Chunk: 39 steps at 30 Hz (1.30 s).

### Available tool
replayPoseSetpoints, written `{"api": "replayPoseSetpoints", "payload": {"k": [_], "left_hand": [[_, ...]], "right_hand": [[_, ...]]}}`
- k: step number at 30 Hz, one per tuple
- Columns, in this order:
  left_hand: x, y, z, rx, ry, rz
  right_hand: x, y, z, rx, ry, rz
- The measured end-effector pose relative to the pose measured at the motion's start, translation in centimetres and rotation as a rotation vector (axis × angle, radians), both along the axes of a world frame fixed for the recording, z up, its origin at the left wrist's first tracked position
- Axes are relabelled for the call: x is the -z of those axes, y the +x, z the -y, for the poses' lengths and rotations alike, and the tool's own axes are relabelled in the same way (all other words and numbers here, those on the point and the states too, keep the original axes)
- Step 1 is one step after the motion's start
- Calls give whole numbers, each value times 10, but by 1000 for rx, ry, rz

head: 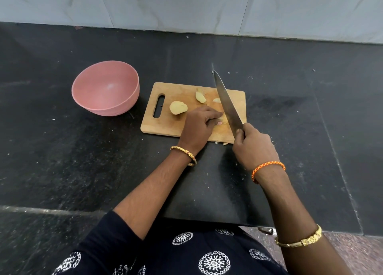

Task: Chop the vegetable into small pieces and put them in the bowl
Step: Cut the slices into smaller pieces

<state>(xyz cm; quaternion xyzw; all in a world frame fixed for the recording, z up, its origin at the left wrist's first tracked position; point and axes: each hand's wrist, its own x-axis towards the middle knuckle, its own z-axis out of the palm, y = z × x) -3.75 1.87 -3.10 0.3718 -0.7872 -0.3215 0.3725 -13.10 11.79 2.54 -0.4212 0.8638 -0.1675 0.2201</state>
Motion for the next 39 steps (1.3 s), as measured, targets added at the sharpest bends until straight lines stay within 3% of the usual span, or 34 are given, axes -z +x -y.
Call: {"api": "replayPoseSetpoints", "payload": {"k": [20,28,35,39], "left_hand": [[5,-4,0,-44,-51,19],[3,-5,-2,-59,-73,60],[-3,-6,0,-85,67,10],[0,-4,4,-103,77,52]], "right_hand": [[-2,17,4,-29,103,-55],[2,23,-8,30,149,37],[-11,17,-41,24,195,119],[-25,8,-53,78,95,144]]}}
